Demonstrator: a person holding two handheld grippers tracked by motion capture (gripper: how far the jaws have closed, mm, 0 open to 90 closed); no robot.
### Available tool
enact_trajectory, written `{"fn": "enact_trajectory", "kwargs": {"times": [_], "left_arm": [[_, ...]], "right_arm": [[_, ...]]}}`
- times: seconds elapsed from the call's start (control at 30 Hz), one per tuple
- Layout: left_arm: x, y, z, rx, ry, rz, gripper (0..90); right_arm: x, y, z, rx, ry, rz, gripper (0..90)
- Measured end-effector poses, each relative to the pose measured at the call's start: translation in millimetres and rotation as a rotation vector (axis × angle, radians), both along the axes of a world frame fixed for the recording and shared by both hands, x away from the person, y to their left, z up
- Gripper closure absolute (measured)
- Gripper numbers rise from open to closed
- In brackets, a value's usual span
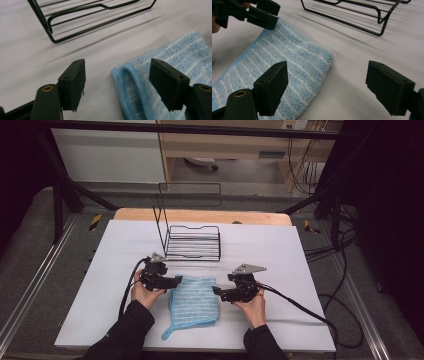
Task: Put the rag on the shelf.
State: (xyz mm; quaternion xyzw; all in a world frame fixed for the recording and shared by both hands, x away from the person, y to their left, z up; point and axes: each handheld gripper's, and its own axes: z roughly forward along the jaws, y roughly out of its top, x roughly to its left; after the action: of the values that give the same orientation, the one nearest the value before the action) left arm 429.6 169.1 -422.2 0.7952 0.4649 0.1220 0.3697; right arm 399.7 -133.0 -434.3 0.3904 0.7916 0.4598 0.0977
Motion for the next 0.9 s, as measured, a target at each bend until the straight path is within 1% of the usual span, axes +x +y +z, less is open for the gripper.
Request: {"fn": "enact_trajectory", "kwargs": {"times": [0.03, 0.1, 0.17, 0.2, 0.27, 0.3, 0.33, 0.4, 0.47, 0.57, 0.6, 0.63, 0.67, 0.73, 0.77, 0.9], "left_arm": [[3.4, -0.3, -2.7, -0.003, 0.01, 0.011, 31.4], [8.8, -1.3, -7.3, 0.008, 0.027, 0.03, 34.4], [12.1, -0.6, -11.4, -0.004, 0.059, 0.032, 38.9], [13.0, 0.0, -12.8, -0.006, 0.074, 0.026, 42.7], [13.0, -0.1, -14.9, -0.004, 0.088, 0.023, 43.9], [12.7, -0.3, -15.6, 0.001, 0.09, 0.018, 47.1], [12.3, -0.4, -16.2, -0.001, 0.092, 0.015, 47.1], [12.2, -0.8, -17.5, -0.002, 0.1, 0.011, 50.9], [12.4, -1.0, -18.3, -0.002, 0.108, 0.005, 51.9], [10.9, -1.8, -18.3, 0.009, 0.105, -0.008, 54.8], [10.3, -1.9, -18.3, 0.01, 0.107, -0.018, 59.5], [9.7, -2.5, -18.6, 0.008, 0.106, -0.019, 61.4], [9.0, -3.3, -18.8, 0.005, 0.107, -0.021, 61.4], [7.8, -5.2, -19.3, 0.001, 0.107, -0.033, 67.3], [7.3, -5.9, -19.2, 0.006, 0.107, -0.038, 70.5], [6.6, -7.0, -19.1, -0.001, 0.118, -0.035, 73.8]], "right_arm": [[0.6, -0.9, -1.2, -0.004, 0.001, 0.002, 18.0], [1.4, -1.6, -3.8, -0.004, 0.016, -0.003, 17.0], [1.6, -1.6, -5.1, -0.012, 0.029, -0.004, 16.2], [0.8, -1.4, -5.3, -0.018, 0.029, 0.0, 16.2], [0.9, -1.6, -5.3, -0.019, 0.025, 0.003, 16.1], [1.1, -1.8, -4.9, -0.018, 0.024, 0.003, 16.0], [1.1, -1.8, -4.9, -0.018, 0.024, 0.003, 16.0], [0.8, -2.3, -3.8, -0.013, 0.021, 0.003, 16.0], [0.9, -2.6, -3.4, -0.013, 0.021, 0.004, 16.0], [0.9, -3.0, -2.6, -0.012, 0.023, 0.003, 16.1], [1.1, -2.7, -2.7, -0.007, 0.028, 0.002, 16.1], [1.8, -2.7, -3.4, -0.009, 0.023, 0.003, 16.2], [1.8, -2.7, -3.4, -0.009, 0.023, 0.003, 16.2], [2.3, -2.0, -4.1, -0.004, 0.03, -0.002, 16.3], [3.0, -1.9, -4.5, 0.001, 0.03, 0.002, 16.4], [4.1, -1.9, -4.7, 0.006, 0.028, 0.004, 16.8]]}}
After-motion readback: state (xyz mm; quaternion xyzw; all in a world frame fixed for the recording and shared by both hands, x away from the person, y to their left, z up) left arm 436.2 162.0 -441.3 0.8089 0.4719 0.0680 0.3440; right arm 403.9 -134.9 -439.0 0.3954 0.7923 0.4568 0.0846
